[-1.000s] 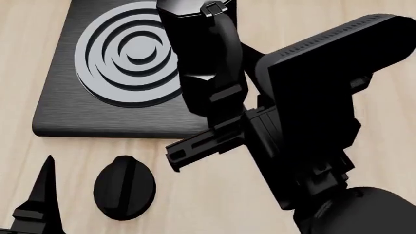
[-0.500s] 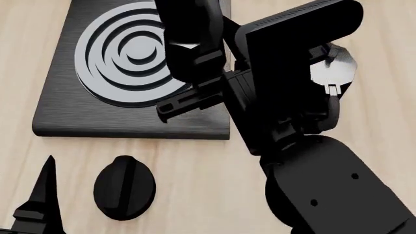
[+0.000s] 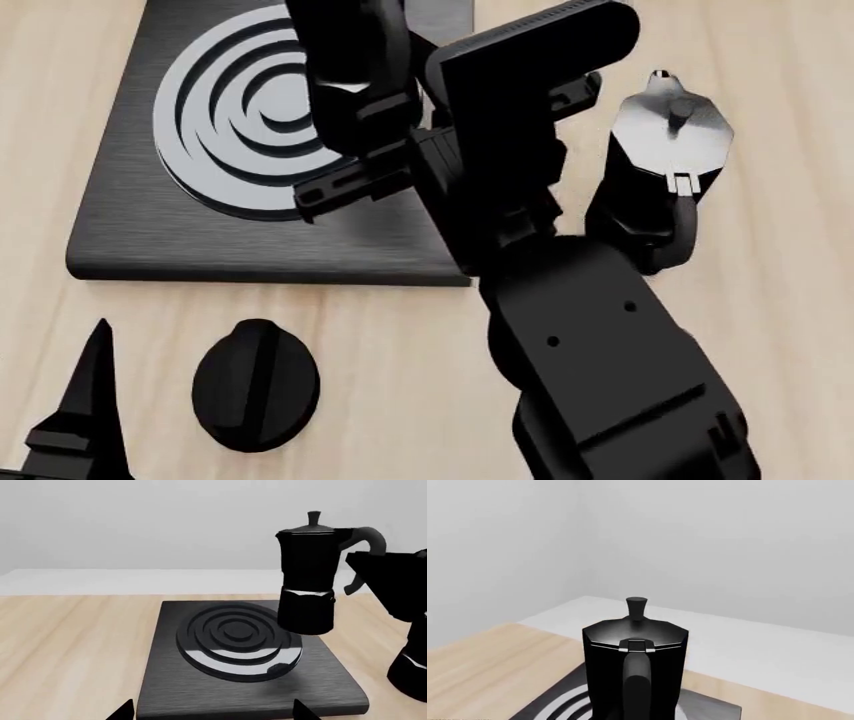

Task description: Put the right moka pot on the stove.

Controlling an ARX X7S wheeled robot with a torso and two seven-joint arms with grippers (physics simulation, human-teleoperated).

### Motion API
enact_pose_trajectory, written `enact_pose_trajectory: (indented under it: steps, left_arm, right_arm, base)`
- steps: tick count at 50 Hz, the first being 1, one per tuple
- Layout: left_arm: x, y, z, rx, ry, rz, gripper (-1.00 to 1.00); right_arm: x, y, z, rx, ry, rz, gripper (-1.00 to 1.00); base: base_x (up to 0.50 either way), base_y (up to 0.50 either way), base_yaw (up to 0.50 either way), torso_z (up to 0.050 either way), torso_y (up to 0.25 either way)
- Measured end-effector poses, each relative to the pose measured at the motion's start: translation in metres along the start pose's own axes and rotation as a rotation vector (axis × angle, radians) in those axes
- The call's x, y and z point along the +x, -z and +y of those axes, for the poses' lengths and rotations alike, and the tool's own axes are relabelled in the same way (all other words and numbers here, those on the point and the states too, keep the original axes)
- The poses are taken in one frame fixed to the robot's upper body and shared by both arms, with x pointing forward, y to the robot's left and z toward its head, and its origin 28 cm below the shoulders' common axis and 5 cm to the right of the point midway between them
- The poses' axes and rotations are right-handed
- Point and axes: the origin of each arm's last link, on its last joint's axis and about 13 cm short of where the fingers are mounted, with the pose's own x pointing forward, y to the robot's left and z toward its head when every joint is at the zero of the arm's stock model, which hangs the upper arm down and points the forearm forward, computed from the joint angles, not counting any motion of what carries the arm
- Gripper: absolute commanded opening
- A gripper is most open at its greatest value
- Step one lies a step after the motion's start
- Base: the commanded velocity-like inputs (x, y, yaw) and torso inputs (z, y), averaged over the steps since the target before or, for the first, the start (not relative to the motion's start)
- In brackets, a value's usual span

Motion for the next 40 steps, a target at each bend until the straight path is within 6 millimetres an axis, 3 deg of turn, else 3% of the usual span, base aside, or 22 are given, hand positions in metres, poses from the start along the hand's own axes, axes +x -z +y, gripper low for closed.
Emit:
enact_pose_trajectory:
  steps: [40]
  left_arm:
    - [-0.001,-0.001,0.0,-0.003,0.011,-0.005,1.0]
  right_arm:
    - [0.055,0.028,0.006,-0.014,-0.097,-0.058,-1.0]
  base:
    - [0.0,0.0,0.0,0.001,0.001]
